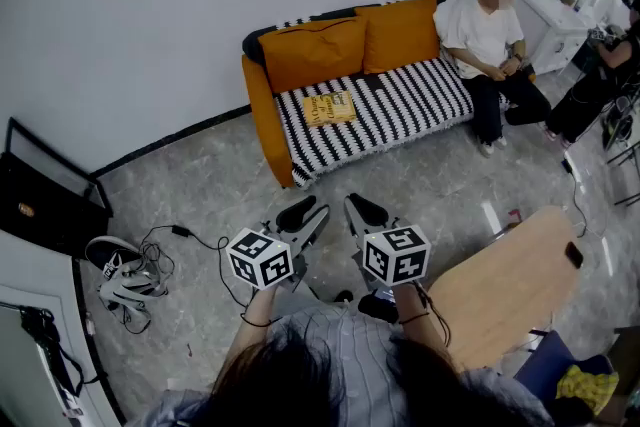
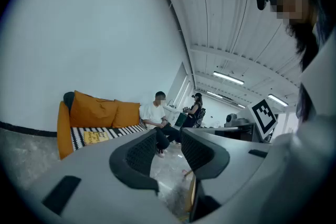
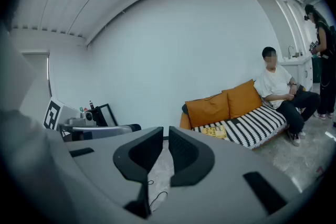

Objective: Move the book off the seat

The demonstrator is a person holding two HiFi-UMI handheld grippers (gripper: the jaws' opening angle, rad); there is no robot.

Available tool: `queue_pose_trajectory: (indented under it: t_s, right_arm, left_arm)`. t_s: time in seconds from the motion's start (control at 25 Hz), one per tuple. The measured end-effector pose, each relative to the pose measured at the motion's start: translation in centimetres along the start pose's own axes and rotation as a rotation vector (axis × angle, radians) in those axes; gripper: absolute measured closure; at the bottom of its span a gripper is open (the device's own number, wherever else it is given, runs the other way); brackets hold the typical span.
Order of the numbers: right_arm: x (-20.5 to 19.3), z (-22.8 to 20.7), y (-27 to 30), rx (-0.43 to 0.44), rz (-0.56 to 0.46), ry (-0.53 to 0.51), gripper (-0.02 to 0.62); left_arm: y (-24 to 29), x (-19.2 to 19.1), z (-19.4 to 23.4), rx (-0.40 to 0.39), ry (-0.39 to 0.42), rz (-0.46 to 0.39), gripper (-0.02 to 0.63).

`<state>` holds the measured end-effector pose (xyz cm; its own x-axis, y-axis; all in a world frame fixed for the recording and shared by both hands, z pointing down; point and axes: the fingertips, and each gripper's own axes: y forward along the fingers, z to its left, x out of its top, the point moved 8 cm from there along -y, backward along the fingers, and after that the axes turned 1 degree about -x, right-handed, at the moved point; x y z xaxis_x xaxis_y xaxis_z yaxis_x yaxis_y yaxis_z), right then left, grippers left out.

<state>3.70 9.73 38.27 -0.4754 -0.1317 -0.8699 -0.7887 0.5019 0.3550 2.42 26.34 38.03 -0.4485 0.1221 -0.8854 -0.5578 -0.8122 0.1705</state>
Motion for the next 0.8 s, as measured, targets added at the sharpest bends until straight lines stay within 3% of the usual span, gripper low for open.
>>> queue_pose_trajectory:
  t_s: [0.44, 0.8]
  right_arm:
    - [-0.10, 0.16, -0.74, 0.000, 0.017, -0.036, 0.551]
    - [-0.19, -0.47, -0.80, 0.004, -0.015, 0.020, 0.549]
  left_arm:
    - [-0.12, -0.10, -0.81, -0.007, -0.012, -0.015, 0.449]
    - [-0.45, 0.24, -0.49, 0.008, -0.025, -0.024, 0.449]
